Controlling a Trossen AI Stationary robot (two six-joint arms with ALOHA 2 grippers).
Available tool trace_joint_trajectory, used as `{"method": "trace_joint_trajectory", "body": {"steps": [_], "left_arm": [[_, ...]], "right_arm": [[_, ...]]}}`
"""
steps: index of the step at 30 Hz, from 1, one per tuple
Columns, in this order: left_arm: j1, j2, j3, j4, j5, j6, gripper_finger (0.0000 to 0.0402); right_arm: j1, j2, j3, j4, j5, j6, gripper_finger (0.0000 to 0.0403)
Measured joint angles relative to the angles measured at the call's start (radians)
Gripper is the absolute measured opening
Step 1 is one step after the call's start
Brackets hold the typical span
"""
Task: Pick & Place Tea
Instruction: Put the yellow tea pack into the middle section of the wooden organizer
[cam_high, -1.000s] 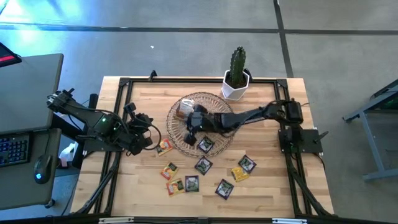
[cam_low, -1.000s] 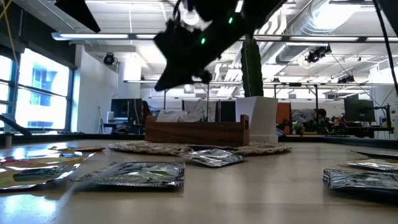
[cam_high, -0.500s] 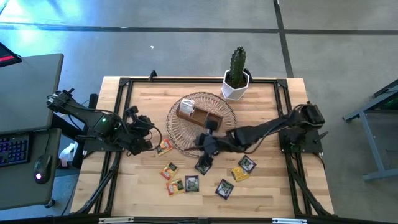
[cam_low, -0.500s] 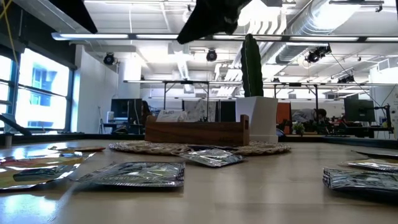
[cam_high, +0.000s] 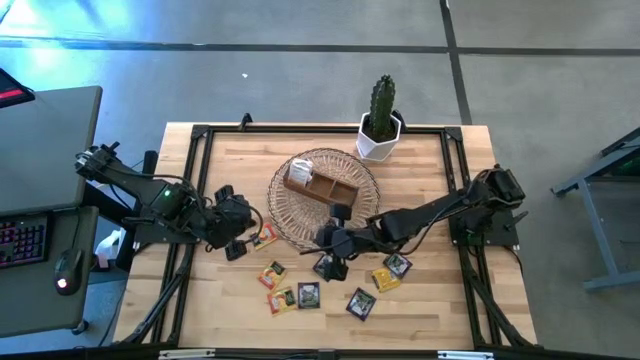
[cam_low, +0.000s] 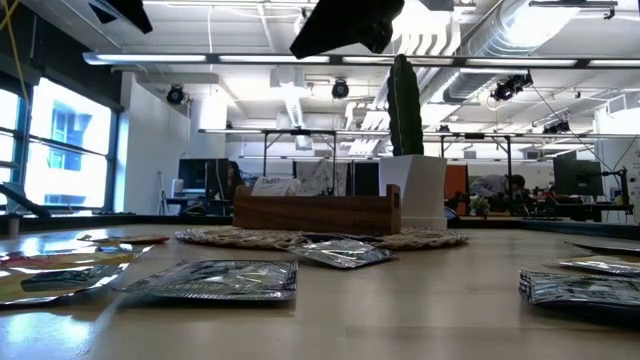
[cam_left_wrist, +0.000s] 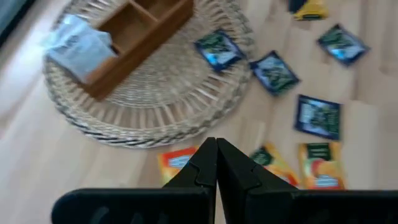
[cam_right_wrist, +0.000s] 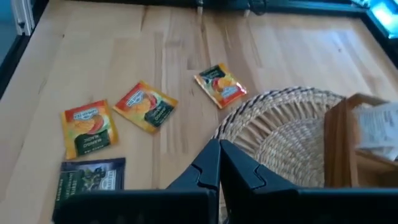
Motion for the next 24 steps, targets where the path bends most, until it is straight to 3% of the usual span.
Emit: {"method": "trace_joint_trajectory", "body": {"steps": [17, 24], "left_arm": [[0.000, 0.000, 0.000, 0.147, 0.014, 0.000, 0.0001], [0.000, 0.000, 0.000, 0.158, 0.015, 0.000, 0.0001]], "right_arm": [[0.009, 0.001, 0.000, -0.012, 0.015, 0.004, 0.0004], [0.009, 0.001, 0.000, -0.012, -0.046, 0.036, 0.0011]]}}
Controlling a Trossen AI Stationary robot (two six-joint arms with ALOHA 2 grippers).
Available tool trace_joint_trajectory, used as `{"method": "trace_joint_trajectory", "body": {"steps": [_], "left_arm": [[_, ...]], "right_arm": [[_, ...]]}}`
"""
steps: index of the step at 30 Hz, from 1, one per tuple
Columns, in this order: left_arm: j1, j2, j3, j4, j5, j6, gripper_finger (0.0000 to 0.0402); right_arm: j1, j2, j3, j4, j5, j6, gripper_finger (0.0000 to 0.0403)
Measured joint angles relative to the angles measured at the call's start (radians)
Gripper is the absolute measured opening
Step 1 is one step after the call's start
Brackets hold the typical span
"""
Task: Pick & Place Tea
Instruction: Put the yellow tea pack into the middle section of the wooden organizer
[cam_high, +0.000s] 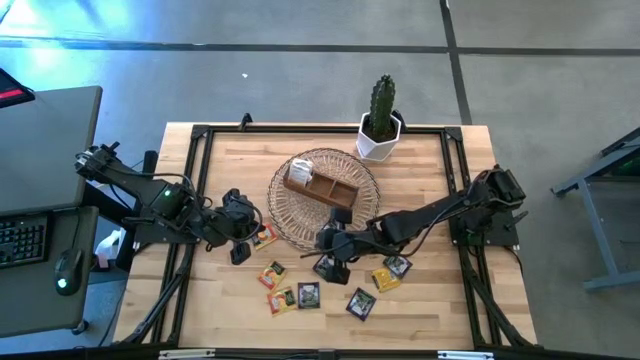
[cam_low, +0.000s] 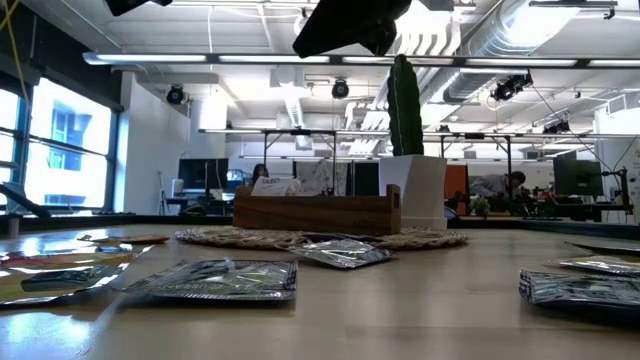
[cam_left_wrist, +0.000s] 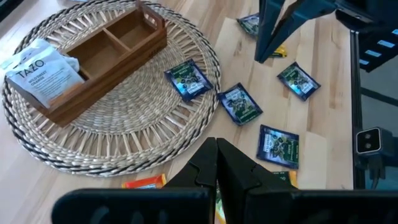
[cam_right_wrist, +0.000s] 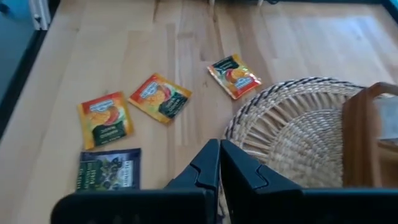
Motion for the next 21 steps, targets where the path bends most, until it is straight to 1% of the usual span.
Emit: {"method": "trace_joint_trajectory", "body": {"steps": [5, 8, 10, 13, 16, 18, 21], "left_arm": [[0.000, 0.000, 0.000, 0.000, 0.000, -0.002, 0.0001], [0.000, 0.000, 0.000, 0.009, -0.050, -0.002, 0.0001], [0.000, 0.000, 0.000, 0.007, -0.079, -0.002, 0.0001], [0.000, 0.000, 0.000, 0.007, -0.087, 0.006, 0.0001], [0.000, 0.000, 0.000, 0.007, -0.084, 0.008, 0.0001], [0.000, 0.000, 0.000, 0.006, -0.085, 0.036, 0.0001], [0.000, 0.000, 0.000, 0.002, -0.112, 0.068, 0.0001]], "right_arm": [[0.000, 0.000, 0.000, 0.025, -0.050, 0.015, 0.0011], [-0.004, 0.001, 0.000, 0.087, -0.048, -0.062, 0.0011], [-0.009, 0.001, 0.000, 0.113, -0.043, -0.081, 0.0011], [-0.016, 0.001, 0.000, 0.115, -0.067, -0.092, 0.0017], [-0.017, 0.012, 0.000, 0.102, -0.077, -0.128, 0.0035], [-0.015, 0.030, 0.000, 0.100, -0.078, -0.138, 0.0054], [-0.011, 0.060, 0.000, 0.098, -0.080, -0.129, 0.0088]]}}
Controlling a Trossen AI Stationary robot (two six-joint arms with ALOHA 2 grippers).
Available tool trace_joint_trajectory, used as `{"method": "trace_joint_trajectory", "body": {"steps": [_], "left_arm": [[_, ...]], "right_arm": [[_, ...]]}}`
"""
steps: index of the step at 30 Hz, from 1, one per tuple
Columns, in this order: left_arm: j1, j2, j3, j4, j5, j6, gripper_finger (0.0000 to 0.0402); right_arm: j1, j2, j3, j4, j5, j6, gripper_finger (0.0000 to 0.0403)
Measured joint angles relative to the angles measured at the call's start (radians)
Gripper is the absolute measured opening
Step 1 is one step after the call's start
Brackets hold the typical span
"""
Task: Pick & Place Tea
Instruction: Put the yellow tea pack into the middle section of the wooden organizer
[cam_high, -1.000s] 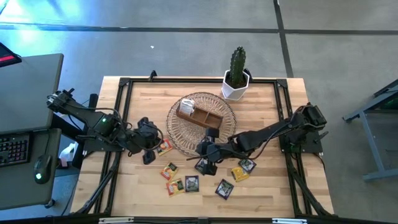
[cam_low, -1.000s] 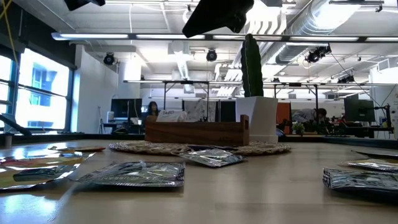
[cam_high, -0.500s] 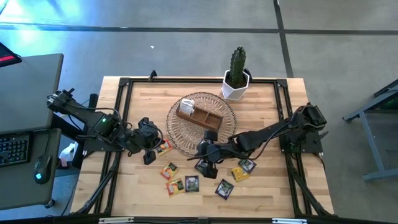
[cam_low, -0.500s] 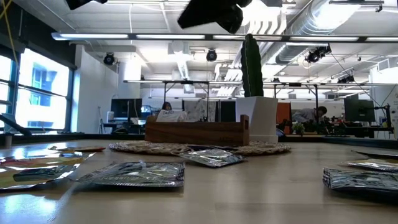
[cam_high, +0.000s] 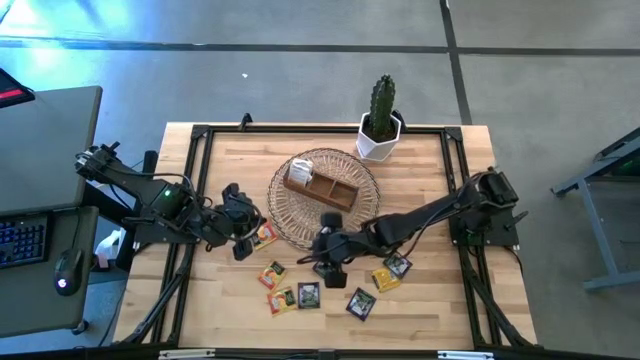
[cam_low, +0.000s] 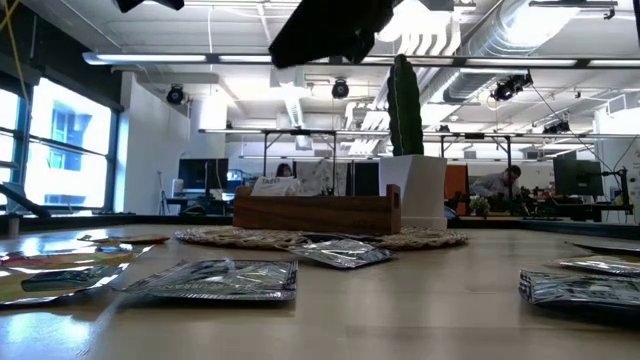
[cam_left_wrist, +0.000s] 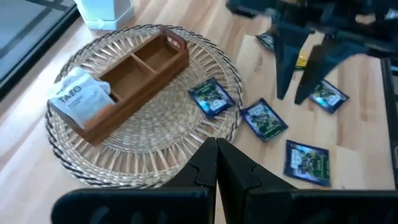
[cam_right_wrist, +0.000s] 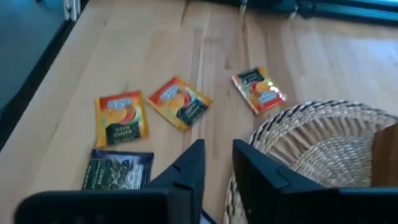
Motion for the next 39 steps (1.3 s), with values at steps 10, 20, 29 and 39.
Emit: {"method": "trace_joint_trajectory", "body": {"steps": [10, 20, 29, 39], "left_arm": [[0.001, 0.000, 0.000, -0.002, -0.054, 0.036, 0.0001], [0.000, 0.043, 0.000, -0.092, 0.021, 0.176, 0.0002], [0.000, 0.168, 0.000, -0.102, -0.002, 0.190, 0.0086], [0.000, 0.191, -0.001, -0.122, -0.041, 0.106, 0.0122]], "right_arm": [[0.019, 0.043, 0.000, -0.009, 0.010, 0.017, 0.0143], [0.066, 0.050, 0.000, -0.021, 0.013, 0.115, 0.0145], [0.053, 0.050, 0.000, -0.205, 0.084, 0.336, 0.0145], [-0.046, 0.050, 0.000, -0.395, 0.053, 0.351, 0.0154]]}}
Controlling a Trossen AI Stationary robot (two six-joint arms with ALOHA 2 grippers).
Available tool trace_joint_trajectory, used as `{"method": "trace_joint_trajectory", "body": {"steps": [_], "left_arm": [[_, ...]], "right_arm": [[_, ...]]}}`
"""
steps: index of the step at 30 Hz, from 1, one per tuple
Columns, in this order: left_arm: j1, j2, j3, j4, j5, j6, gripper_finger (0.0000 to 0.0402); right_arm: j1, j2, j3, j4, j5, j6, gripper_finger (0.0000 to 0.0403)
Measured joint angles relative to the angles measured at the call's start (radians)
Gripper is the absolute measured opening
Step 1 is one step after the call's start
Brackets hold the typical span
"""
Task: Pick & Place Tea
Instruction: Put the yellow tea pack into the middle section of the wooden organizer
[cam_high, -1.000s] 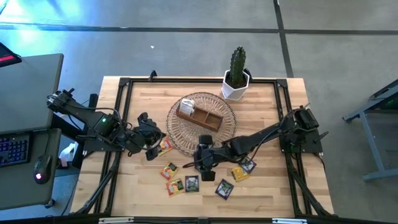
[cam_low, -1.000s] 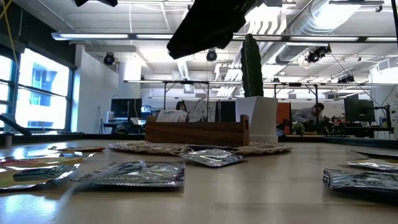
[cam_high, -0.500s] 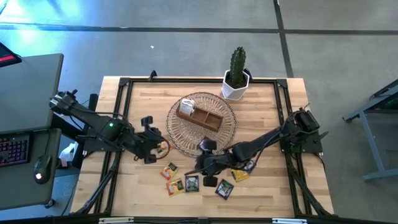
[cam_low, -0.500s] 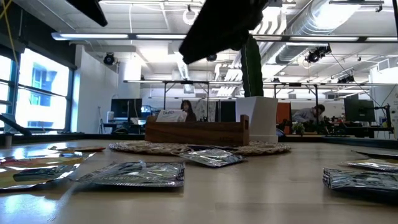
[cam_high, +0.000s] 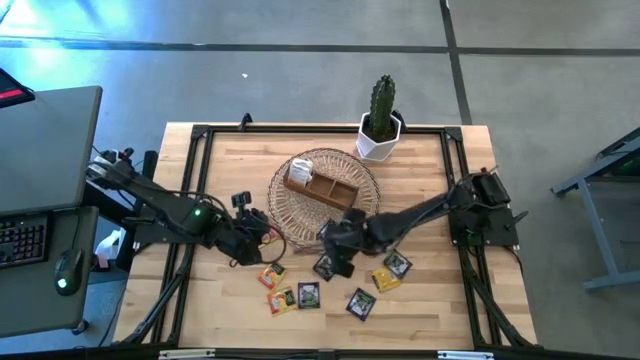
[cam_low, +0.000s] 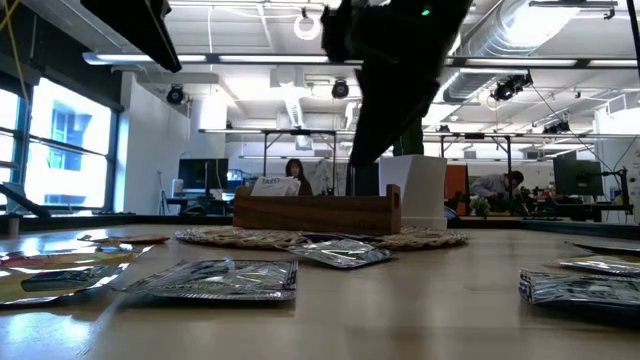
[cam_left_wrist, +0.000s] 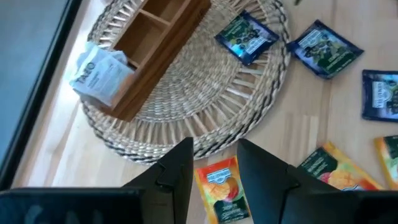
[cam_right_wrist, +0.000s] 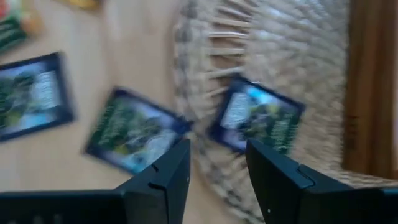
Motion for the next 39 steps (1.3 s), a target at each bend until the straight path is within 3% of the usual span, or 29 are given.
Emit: {"method": "trace_joint_trajectory", "body": {"steps": [4, 10, 14, 22, 28, 34, 39], "left_arm": [[0.000, -0.060, 0.000, -0.119, 0.008, -0.055, 0.0122], [0.000, -0.169, -0.001, -0.395, -0.015, -0.274, 0.0122], [0.000, -0.255, -0.069, -0.397, 0.080, -0.375, 0.0122], [0.000, -0.421, -0.401, -0.095, 0.197, -0.682, 0.0122], [0.000, -0.450, -0.629, 0.174, 0.246, -0.880, 0.0122], [0.000, -0.444, -0.732, 0.377, 0.276, -0.950, 0.0122], [0.000, -0.444, -0.756, 0.415, 0.275, -0.995, 0.0122]], "right_arm": [[-0.039, 0.000, 0.000, 0.069, -0.032, -0.052, 0.0156], [-0.067, 0.010, 0.000, 0.299, -0.036, -0.234, 0.0154], [-0.093, 0.072, 0.000, 0.451, -0.048, -0.326, 0.0154], [-0.139, 0.209, 0.000, 0.719, -0.083, -0.519, 0.0153], [-0.157, 0.259, 0.000, 0.847, -0.135, -0.574, 0.0144], [-0.179, 0.299, 0.000, 0.939, -0.220, -0.576, 0.0134], [-0.196, 0.347, 0.092, 0.906, -0.235, -0.579, 0.0134]]}}
